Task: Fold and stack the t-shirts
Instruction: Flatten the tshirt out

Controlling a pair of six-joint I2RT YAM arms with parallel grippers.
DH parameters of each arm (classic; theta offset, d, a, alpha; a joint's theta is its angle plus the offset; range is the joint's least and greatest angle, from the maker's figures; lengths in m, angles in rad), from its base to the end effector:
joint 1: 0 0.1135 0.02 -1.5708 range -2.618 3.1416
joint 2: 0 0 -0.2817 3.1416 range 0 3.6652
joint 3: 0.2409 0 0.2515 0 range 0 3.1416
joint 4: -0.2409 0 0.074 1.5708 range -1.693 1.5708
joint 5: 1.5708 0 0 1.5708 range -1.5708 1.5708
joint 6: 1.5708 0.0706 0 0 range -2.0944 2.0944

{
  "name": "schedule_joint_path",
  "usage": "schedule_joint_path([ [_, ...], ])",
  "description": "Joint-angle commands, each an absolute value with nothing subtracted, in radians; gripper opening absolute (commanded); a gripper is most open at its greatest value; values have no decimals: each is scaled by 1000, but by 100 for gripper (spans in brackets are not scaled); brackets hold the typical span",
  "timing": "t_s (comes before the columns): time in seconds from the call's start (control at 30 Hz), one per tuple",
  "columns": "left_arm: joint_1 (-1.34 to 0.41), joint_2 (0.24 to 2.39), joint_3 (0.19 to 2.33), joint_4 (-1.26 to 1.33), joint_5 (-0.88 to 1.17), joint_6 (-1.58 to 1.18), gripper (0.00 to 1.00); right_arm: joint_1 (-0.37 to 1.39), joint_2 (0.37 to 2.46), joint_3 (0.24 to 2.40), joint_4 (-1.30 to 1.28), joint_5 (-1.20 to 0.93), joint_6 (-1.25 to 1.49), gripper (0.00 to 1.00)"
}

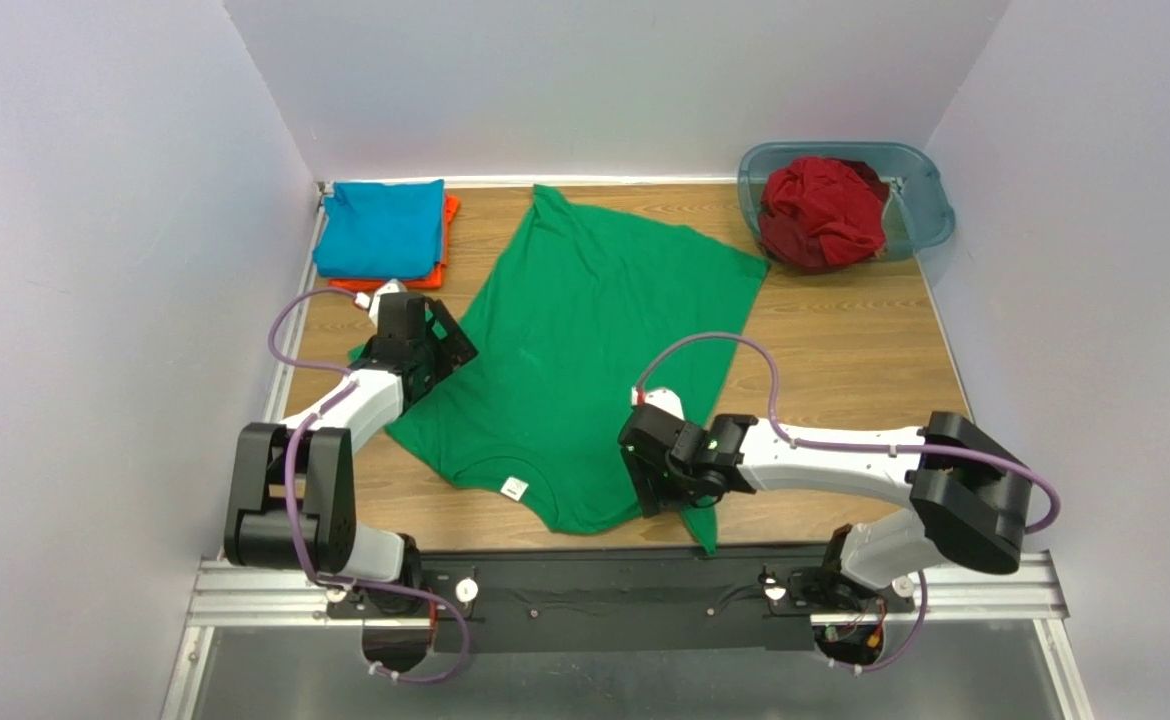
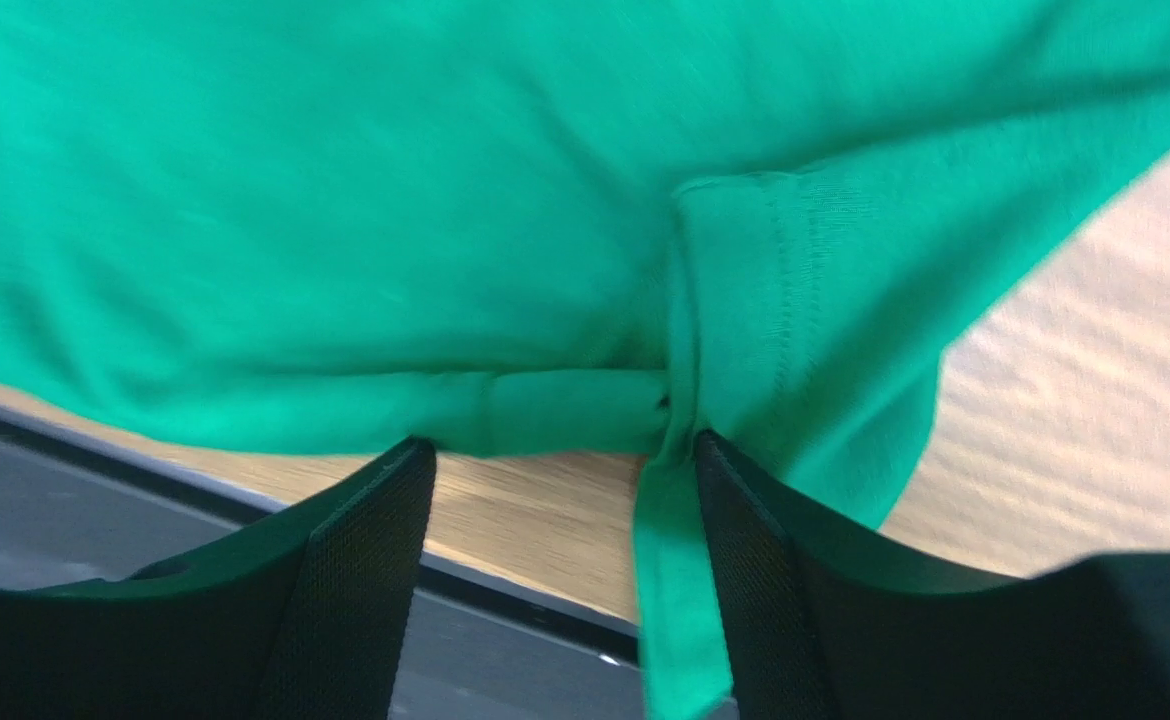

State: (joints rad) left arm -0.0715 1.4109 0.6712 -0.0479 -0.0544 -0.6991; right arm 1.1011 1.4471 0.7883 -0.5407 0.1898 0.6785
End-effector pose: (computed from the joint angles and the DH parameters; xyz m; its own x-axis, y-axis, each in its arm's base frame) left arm 0.2975 -0.0175 0.1689 -0.5623 -0.6039 -0.5648 -0.4296 0.7970 -0.4245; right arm 0.1328 0.2321 0.1574 -0.8585 -0.3296 -0.3928 -0.3929 0.9151 0.0908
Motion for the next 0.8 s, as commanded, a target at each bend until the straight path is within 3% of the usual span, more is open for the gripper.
schedule_joint_path([
  [0.0,-63,1451,658,-23,-90,-683,98,1098,1441,741,-621,209,744,68],
  [0.4,-54,1531,704,-26,-124,-675,98,1098,1286,669,-761,94,771,64],
  [0.47,-49,1539,712,-31,-130,-672,98,1098,1243,626,-790,95,794,53],
  [0.57,-45,1555,725,-29,-132,-667,98,1097,1229,600,-791,106,828,50],
  [0.67,-40,1577,742,-35,-138,-661,98,1100,1217,600,-834,138,922,29],
  [0.77,-37,1585,752,-37,-140,-658,98,1098,1187,601,-883,170,972,29],
])
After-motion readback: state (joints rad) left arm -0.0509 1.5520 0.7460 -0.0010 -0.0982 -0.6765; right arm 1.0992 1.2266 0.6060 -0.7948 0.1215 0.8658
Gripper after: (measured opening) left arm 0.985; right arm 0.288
